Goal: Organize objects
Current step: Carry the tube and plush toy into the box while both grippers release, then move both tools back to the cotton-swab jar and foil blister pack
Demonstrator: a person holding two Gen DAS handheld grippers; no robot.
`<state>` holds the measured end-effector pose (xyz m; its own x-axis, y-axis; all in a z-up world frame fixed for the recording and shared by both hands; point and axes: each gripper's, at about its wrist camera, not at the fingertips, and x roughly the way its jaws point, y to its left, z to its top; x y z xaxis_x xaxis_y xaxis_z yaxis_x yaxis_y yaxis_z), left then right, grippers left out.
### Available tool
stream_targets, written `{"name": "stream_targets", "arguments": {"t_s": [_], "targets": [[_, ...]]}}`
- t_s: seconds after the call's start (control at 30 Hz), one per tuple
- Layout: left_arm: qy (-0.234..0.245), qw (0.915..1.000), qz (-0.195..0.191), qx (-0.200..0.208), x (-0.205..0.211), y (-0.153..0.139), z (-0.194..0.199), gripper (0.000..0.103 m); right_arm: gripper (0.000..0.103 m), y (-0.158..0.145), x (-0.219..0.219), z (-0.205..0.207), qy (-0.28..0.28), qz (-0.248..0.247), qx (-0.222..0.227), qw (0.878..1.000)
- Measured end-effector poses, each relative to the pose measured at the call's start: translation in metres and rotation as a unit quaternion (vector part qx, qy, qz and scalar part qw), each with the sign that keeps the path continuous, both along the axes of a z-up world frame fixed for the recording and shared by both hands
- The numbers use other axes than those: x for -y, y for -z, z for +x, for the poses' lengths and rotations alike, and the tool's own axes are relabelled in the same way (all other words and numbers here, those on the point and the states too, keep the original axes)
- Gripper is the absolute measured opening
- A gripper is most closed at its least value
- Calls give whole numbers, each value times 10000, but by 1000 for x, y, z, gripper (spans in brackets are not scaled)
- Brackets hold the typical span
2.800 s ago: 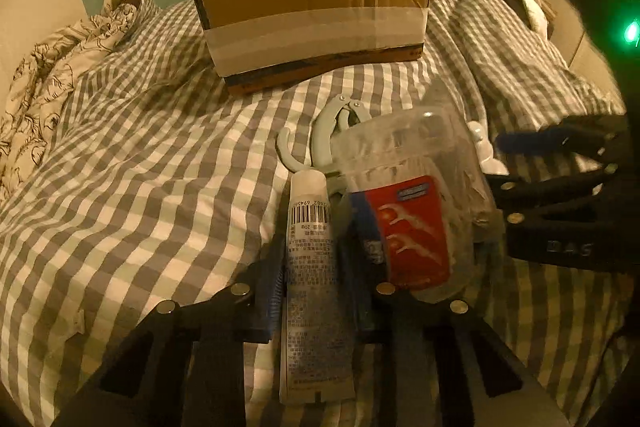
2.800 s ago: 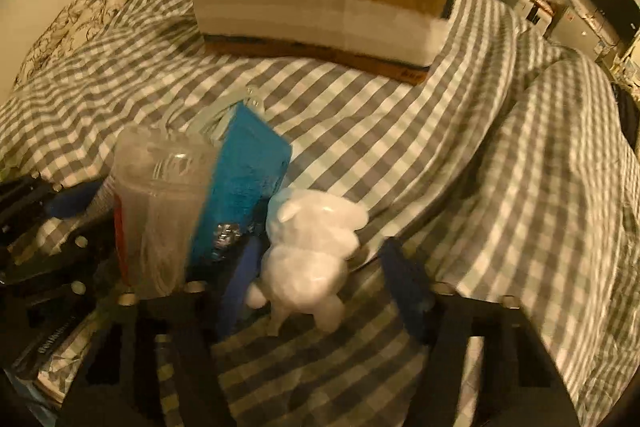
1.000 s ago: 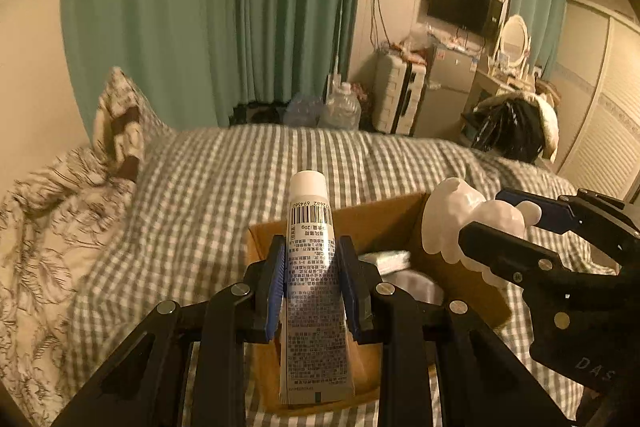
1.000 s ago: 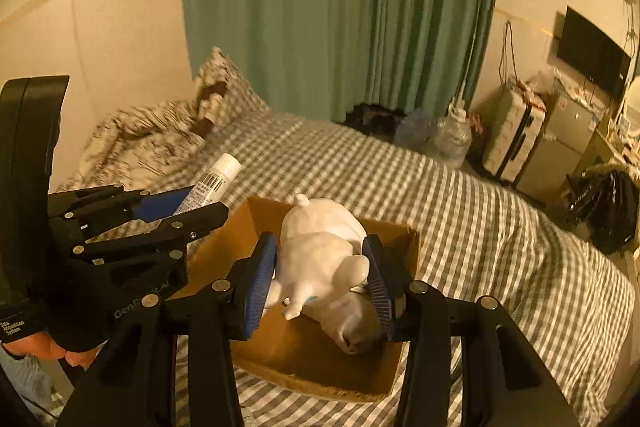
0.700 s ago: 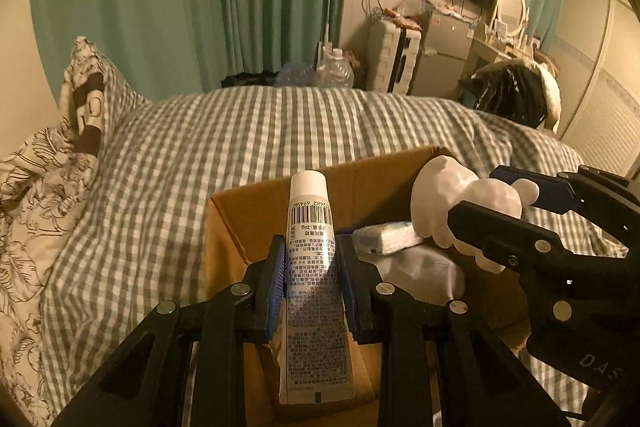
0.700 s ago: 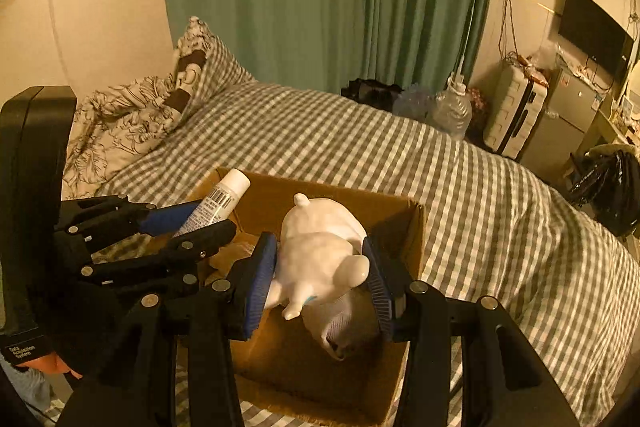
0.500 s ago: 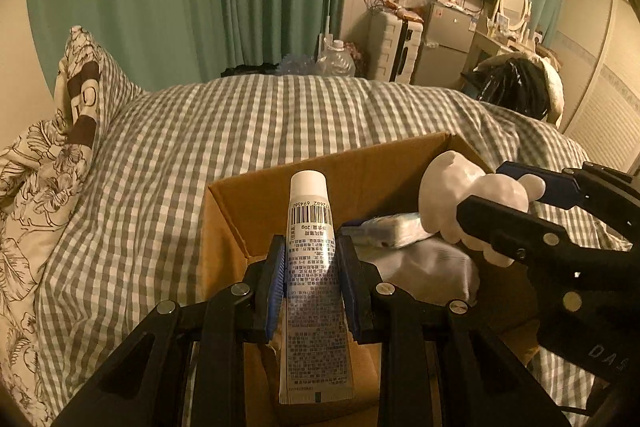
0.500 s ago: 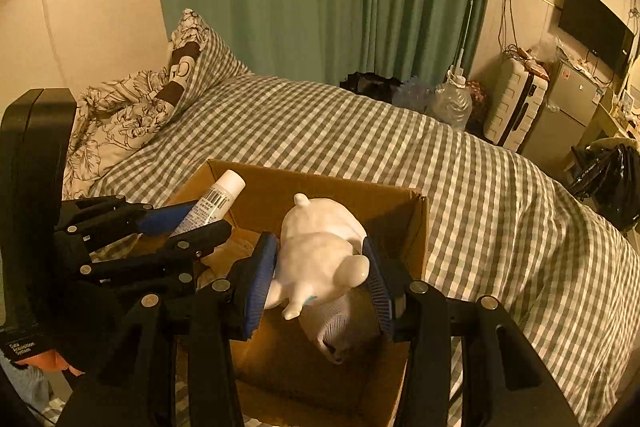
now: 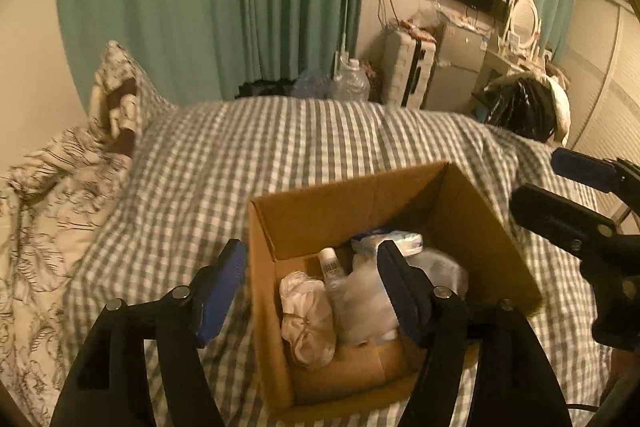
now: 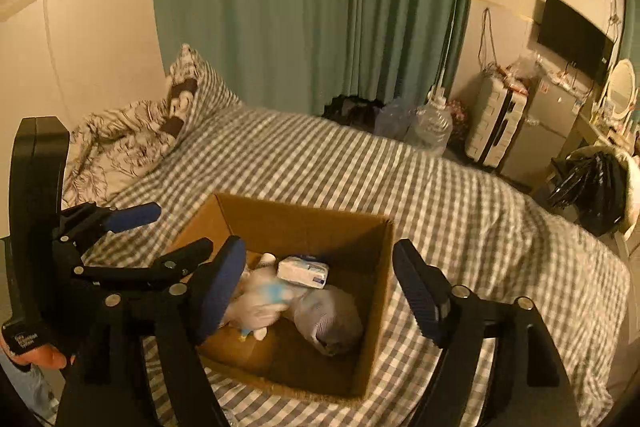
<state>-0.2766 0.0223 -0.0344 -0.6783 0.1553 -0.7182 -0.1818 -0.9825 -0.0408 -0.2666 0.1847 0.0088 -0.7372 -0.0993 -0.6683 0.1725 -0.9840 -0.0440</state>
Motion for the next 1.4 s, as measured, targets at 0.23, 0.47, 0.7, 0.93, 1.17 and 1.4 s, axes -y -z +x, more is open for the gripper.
{"name": "stream_targets", "arguments": {"t_s": [0.23, 0.47, 0.7, 0.93, 1.17, 1.4], "targets": [[-179, 9985, 86, -514, 8, -59, 42, 95, 88, -60, -1, 55, 64, 141, -534, 9985], [-214, 9948, -1, -996, 8, -104, 92, 101, 94, -104, -7, 111, 99, 177, -901, 9957], [-235, 9925, 29, -1198, 15, -121, 135, 103, 95, -105, -22, 159, 157, 347, -847, 9957], [-207, 9939, -26, -1082, 12, -96, 173, 103, 95, -52, -40, 189, 241, 310, -332, 9987], [-155, 9970, -330, -689, -4, -34, 191, 103, 95, 22, -56, 211, 339, 142, 255, 9990], [104, 9981, -562, -215, -28, 34, 204, 103, 95, 84, -63, 215, 441, 66, 861, 9953]]}}
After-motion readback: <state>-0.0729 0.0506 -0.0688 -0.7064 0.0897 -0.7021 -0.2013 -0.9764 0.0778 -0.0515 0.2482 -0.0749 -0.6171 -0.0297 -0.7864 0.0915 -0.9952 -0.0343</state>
